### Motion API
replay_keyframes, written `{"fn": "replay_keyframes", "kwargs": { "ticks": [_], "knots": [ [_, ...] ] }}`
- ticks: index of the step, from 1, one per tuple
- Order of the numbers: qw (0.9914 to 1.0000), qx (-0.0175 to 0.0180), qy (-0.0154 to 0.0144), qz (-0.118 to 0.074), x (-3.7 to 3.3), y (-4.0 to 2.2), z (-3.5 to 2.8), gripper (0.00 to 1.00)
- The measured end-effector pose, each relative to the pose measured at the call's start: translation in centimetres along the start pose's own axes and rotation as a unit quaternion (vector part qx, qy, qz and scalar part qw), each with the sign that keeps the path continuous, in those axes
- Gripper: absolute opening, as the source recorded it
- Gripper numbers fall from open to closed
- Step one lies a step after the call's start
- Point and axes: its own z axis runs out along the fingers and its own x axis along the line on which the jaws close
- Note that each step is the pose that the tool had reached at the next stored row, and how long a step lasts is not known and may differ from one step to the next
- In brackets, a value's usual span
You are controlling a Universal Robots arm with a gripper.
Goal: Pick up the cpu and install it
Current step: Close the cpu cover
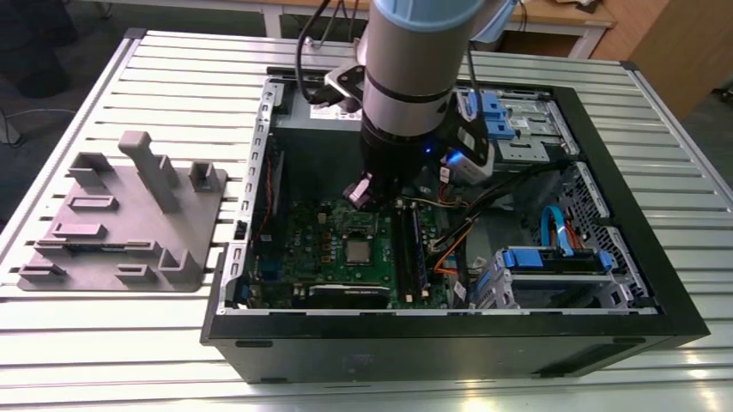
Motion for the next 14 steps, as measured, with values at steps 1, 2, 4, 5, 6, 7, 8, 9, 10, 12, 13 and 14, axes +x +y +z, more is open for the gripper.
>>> {"fn": "replay_keyframes", "kwargs": {
  "ticks": [1,2,4,5,6,7,8,9,10,12,13,14],
  "knots": [
    [1.0,0.0002,0.0002,-0.001,0.07,-0.07,0.0,0.11],
    [1.0,0.0005,0.0006,-0.002,0.13,-0.13,-0.01,0.11],
    [0.99999,0.0014,0.0017,-0.004,0.25,-0.25,-0.03,0.11],
    [0.99998,0.0019,0.0023,-0.005,0.3,-0.29,-0.03,0.11],
    [0.99998,0.0024,0.0028,-0.006,0.32,-0.31,-0.03,0.11],
    [0.99997,0.0028,0.0033,-0.007,0.33,-0.33,-0.03,0.11],
    [0.99996,0.0031,0.0037,-0.008,0.34,-0.34,-0.04,0.11],
    [0.99995,0.0033,0.0038,-0.008,0.35,-0.35,-0.04,0.11],
    [0.99995,0.0033,0.0039,-0.009,0.35,-0.35,-0.04,0.11],
    [0.99994,0.0032,0.0039,-0.009,0.35,-0.35,-0.04,0.11],
    [0.99994,0.0032,0.0039,-0.01,0.35,-0.35,-0.04,0.11],
    [0.99994,0.0032,0.0039,-0.01,0.35,-0.35,-0.04,0.11]
  ]
}}
